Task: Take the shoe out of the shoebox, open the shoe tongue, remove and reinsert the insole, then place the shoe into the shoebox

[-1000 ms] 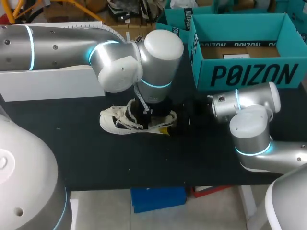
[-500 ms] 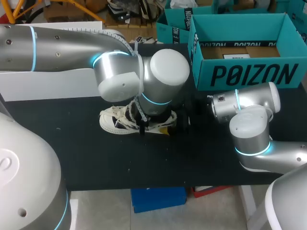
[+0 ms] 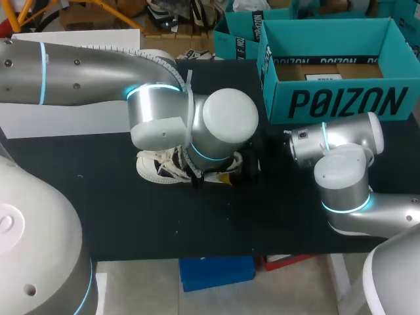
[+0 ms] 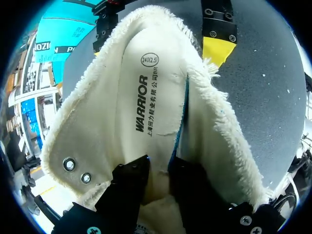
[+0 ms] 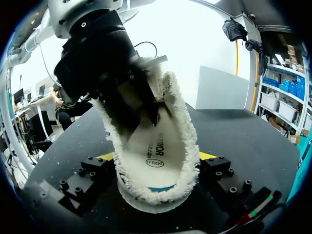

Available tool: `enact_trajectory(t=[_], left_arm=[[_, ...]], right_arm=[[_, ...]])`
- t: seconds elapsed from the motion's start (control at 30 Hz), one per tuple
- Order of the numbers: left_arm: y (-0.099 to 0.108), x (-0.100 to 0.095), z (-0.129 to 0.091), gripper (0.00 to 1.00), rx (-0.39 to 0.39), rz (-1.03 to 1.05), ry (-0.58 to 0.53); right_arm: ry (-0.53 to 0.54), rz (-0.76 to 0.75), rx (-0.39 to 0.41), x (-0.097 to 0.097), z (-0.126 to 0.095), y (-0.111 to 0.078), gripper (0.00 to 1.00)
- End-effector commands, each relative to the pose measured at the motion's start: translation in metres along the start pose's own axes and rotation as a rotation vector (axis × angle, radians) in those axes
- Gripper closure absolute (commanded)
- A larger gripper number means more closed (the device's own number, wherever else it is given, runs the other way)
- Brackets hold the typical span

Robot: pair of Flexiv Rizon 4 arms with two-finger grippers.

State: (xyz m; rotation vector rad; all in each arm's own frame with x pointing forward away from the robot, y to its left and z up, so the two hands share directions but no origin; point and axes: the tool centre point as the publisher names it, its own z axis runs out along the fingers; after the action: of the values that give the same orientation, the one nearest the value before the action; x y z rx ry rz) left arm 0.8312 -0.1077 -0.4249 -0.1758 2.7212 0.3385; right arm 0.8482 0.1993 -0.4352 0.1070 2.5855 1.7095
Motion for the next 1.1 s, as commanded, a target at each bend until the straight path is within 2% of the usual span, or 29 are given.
enact_trajectory(t=[0.03, 0.13, 0.23, 0.27, 0.3, 0.33, 0.5, 0.57, 0.77, 0.97, 1.1], left_arm=[[0.014, 0.003, 0.188, 0.69, 0.043, -0.018, -0.034], [0.013, -0.003, 0.188, 0.69, 0.060, -0.029, -0.045], [0.010, -0.007, 0.189, 0.76, 0.072, -0.024, -0.043], [0.009, -0.007, 0.189, 0.82, 0.073, -0.023, -0.044], [0.008, -0.007, 0.188, 0.96, 0.074, -0.015, -0.044], [0.007, -0.006, 0.188, 1.00, 0.076, -0.005, -0.038], [0.005, -0.002, 0.185, 1.00, 0.081, 0.028, -0.008], [0.005, 0.000, 0.179, 1.00, 0.108, 0.049, 0.033], [0.003, 0.008, 0.151, 1.00, 0.171, 0.118, 0.125], [-0.006, 0.020, 0.124, 1.00, 0.193, 0.181, 0.186], [-0.009, 0.023, 0.109, 1.00, 0.251, 0.190, 0.268]], right_arm=[[-0.001, 0.003, 0.000, -0.002, 0.000, -0.003, 1.00], [-0.001, 0.003, 0.000, -0.002, 0.000, -0.003, 1.00], [-0.001, 0.003, 0.000, -0.002, 0.000, -0.003, 1.00], [-0.001, 0.003, 0.000, -0.002, 0.000, -0.003, 1.00], [-0.001, 0.003, 0.000, -0.002, 0.000, -0.003, 1.00], [-0.001, 0.003, 0.000, -0.002, 0.000, -0.003, 1.00], [-0.001, 0.003, 0.000, -0.002, 0.000, -0.003, 1.00], [-0.001, 0.003, 0.000, -0.002, 0.000, -0.003, 1.00], [-0.001, 0.003, 0.000, -0.002, 0.000, -0.003, 1.00], [-0.001, 0.003, 0.000, -0.002, 0.000, -0.003, 1.00], [-0.001, 0.003, 0.000, -0.002, 0.000, -0.003, 1.00]])
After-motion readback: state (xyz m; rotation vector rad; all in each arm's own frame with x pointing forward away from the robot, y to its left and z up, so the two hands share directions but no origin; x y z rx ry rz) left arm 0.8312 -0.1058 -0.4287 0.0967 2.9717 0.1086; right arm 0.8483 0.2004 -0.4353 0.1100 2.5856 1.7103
